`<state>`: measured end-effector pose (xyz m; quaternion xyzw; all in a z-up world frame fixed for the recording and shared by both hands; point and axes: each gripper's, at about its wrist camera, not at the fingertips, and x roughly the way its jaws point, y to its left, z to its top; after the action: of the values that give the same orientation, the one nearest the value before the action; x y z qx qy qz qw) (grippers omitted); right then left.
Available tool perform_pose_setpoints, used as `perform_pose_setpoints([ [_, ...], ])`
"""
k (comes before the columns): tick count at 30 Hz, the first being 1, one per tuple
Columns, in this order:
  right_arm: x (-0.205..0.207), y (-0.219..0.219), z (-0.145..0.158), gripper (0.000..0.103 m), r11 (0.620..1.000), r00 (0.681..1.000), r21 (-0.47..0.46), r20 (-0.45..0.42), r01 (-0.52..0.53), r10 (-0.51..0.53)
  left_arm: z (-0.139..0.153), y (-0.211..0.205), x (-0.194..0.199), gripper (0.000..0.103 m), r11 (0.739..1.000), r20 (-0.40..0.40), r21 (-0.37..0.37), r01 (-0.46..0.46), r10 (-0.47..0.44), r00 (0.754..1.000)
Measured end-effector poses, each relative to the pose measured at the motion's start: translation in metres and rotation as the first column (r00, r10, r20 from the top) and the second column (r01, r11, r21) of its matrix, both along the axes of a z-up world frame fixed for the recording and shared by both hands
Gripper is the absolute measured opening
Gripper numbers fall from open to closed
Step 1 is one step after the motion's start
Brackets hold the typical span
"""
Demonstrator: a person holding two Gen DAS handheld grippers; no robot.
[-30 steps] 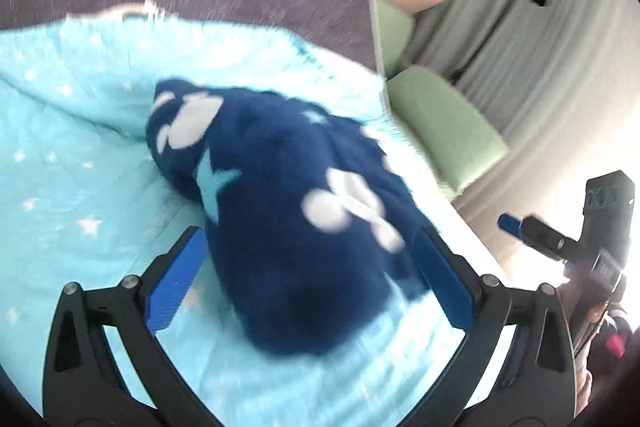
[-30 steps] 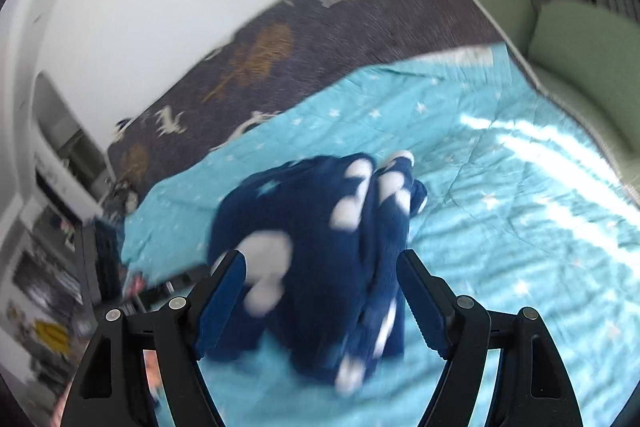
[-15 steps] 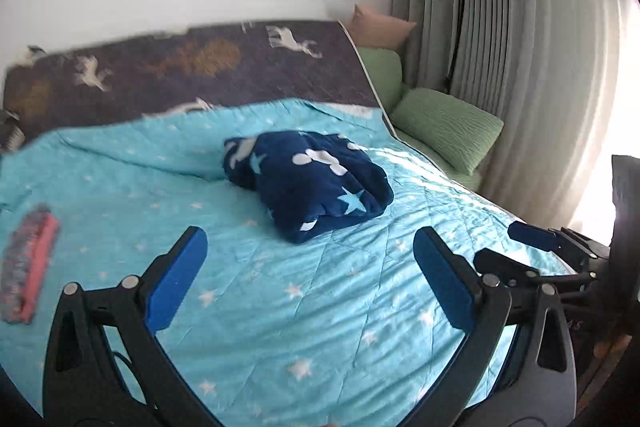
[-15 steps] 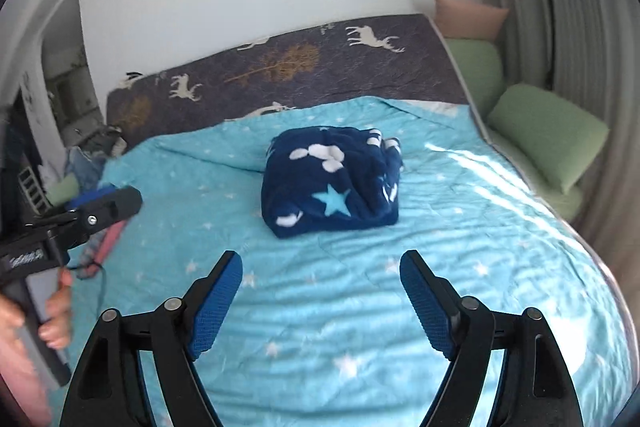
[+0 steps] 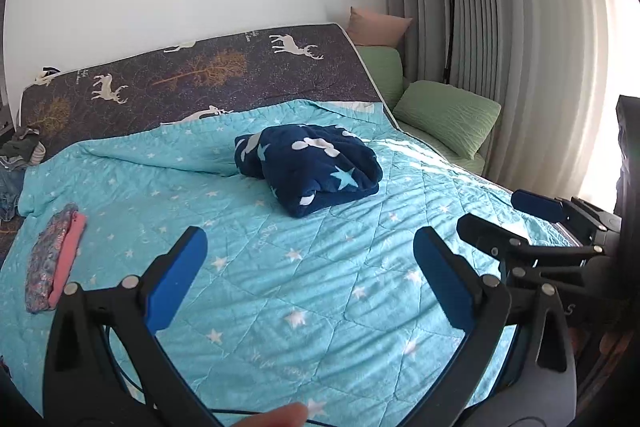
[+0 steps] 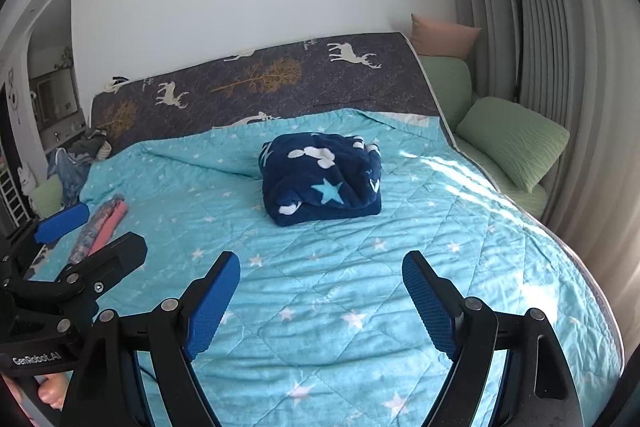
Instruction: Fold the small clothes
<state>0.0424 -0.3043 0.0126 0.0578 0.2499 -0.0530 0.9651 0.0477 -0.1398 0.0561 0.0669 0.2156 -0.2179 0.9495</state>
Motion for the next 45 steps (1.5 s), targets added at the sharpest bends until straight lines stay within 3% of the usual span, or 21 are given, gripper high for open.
perform_pose_setpoints([
  [45, -0.008, -0.006, -0.001, 0.085, 1.000, 1.000, 0.016, -0.003, 0.026, -0.025, -0.008, -0.008, -0.004, 0.102, 1.000, -0.060, 0.002, 0.002, -0.002, 0.998],
])
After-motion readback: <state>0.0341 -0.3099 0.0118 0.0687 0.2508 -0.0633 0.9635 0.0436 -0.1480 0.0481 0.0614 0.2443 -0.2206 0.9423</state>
